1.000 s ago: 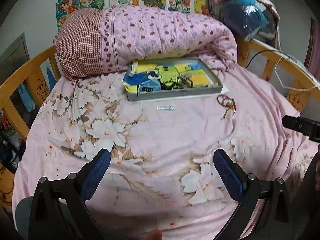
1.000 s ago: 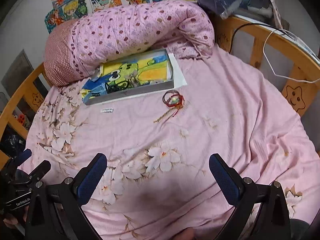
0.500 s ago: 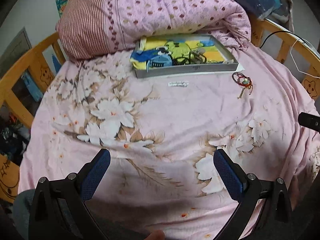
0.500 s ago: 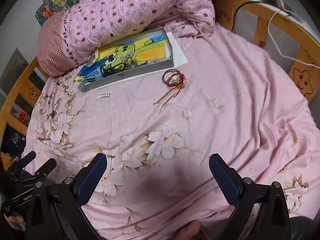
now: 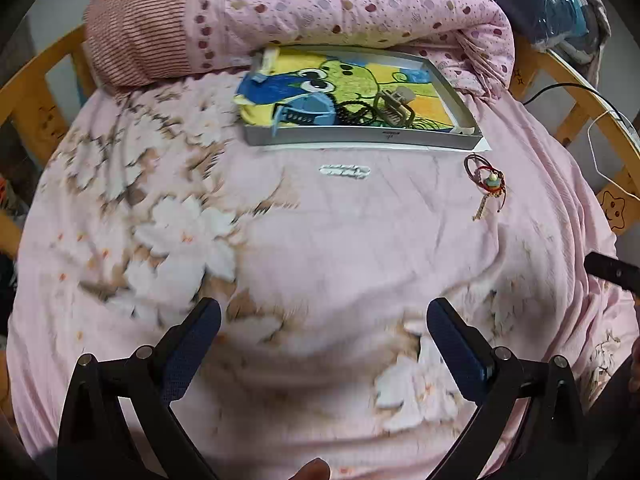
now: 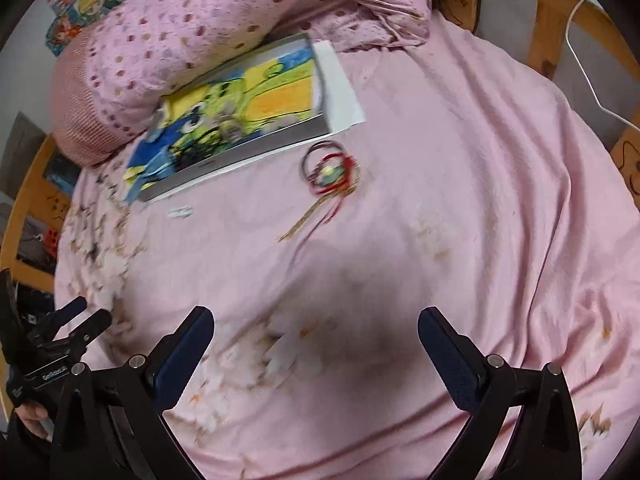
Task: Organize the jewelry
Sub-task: 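Move both tools toward the white hair clip and red bracelet on the sheet, then grasp the white hair clip with the left tool while the right tool grasps the red string bracelet, then carry the white clip and red bracelet onto the tray and open both tools, then lift both tools away from the tray toward the brown bangle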
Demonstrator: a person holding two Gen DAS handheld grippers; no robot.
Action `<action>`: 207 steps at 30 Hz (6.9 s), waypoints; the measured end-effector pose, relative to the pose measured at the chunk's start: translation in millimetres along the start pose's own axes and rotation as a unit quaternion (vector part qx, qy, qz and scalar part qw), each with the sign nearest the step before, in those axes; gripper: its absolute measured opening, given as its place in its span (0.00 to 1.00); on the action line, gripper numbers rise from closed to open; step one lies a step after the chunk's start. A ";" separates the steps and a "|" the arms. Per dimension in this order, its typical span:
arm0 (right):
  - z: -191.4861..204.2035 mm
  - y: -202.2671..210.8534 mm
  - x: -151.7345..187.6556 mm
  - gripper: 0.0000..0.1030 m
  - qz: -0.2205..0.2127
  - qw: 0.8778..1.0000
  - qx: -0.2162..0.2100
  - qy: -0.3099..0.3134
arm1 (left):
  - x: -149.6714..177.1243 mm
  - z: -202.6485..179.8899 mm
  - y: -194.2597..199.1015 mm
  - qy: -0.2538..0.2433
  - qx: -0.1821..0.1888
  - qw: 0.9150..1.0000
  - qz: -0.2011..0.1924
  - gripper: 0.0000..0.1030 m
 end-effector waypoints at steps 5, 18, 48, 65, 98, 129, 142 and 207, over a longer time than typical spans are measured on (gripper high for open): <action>-14.6 -16.0 -38.3 1.00 -0.013 0.998 -0.052 -0.028 | -28.9 -3.1 -26.4 -0.023 0.025 0.999 0.018 0.98; -32.5 -69.7 -92.1 1.00 -0.007 0.984 -0.128 -0.122 | -91.3 -5.3 -92.9 -0.045 0.049 0.997 -0.025 0.98; -12.9 -116.0 -98.8 0.21 0.045 0.976 -0.164 -0.139 | -97.1 -11.8 -143.4 -0.054 0.098 0.994 -0.019 0.50; -28.3 -109.0 -96.0 0.20 0.040 0.965 -0.176 -0.192 | -96.8 -20.4 -144.8 -0.066 0.130 0.989 -0.003 0.28; 3.4 -84.5 -102.9 0.05 0.005 0.962 -0.234 -0.144 | -104.0 -18.9 -138.2 0.002 0.144 0.989 0.021 0.12; 68.6 -122.8 -142.1 0.06 -0.096 0.990 -0.102 0.032 | -168.6 4.9 -143.9 0.030 0.164 0.985 -0.047 0.12; 61.2 -98.0 -137.5 0.43 -0.124 0.989 -0.070 0.034 | -172.1 5.8 -135.6 0.045 0.166 0.984 -0.047 0.36; 11.6 68.8 79.0 1.00 -0.117 0.991 -0.022 -0.056 | 50.1 -52.7 70.6 -0.072 -0.022 0.980 -0.187 0.98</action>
Point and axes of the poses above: each gripper's, at about its wrist camera, not at the fingertips, and y roughly against the way its jaws point, z to its left, x to its underside, the point moved 2 cm from there along -y, roughly the way its jaws point, and after that the axes turned 3 degrees about z, right-handed, at the moved point
